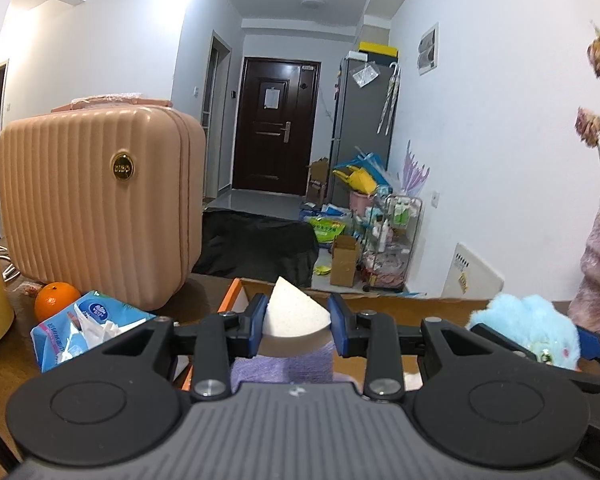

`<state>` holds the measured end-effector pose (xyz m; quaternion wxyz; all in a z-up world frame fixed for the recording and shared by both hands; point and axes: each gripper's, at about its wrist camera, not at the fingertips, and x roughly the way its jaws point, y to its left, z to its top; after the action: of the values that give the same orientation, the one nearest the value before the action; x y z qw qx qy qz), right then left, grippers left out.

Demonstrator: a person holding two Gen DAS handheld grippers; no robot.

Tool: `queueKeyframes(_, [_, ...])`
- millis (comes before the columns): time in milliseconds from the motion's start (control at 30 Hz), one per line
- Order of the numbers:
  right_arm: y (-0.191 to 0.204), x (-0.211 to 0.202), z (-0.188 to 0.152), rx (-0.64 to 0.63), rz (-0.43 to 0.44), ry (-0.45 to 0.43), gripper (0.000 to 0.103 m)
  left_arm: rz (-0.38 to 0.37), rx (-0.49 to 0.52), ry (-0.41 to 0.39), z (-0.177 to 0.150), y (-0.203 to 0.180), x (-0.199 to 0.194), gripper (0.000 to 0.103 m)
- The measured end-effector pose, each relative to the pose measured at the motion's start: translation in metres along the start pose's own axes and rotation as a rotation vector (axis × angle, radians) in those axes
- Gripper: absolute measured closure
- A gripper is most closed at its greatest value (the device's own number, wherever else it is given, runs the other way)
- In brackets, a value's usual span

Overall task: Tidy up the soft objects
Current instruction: 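Lower the white wedge sponge and blue plush into the cardboard box, then open the left gripper on the sponge while the right gripper releases the blue plush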

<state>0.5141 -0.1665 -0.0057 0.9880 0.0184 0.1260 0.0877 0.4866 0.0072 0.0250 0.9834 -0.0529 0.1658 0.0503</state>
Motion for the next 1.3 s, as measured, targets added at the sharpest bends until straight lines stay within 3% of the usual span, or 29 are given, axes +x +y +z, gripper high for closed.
queueKeyframes(367, [0.003, 0.006, -0.011, -0.025, -0.011, 0.024, 0.021, 0.055, 0.087, 0.009, -0.017, -0.008, 0.015, 0.069])
queueKeyframes(733, [-0.002, 0.013, -0.01, -0.01, -0.013, 0.068, 0.022, 0.057, 0.088, 0.025, -0.022, -0.007, 0.018, 0.066])
queueKeyframes(833, [-0.002, 0.01, -0.011, -0.013, -0.018, 0.057, 0.018, 0.058, 0.071, 0.014, -0.022, -0.005, 0.015, 0.057])
queueKeyframes(1033, [0.0, 0.002, -0.014, -0.001, -0.039, 0.022, 0.0, 0.09, 0.041, -0.011, -0.02, -0.002, 0.01, 0.015])
queueKeyframes(1100, [0.0, 0.0, -0.014, 0.003, -0.042, 0.016, 0.0, 0.107, 0.027, -0.025, -0.019, 0.0, 0.008, 0.0])
queueKeyframes(1300, [0.001, -0.003, -0.015, 0.009, -0.045, 0.011, 0.0, 0.133, 0.0, -0.032, -0.018, 0.003, 0.006, 0.0])
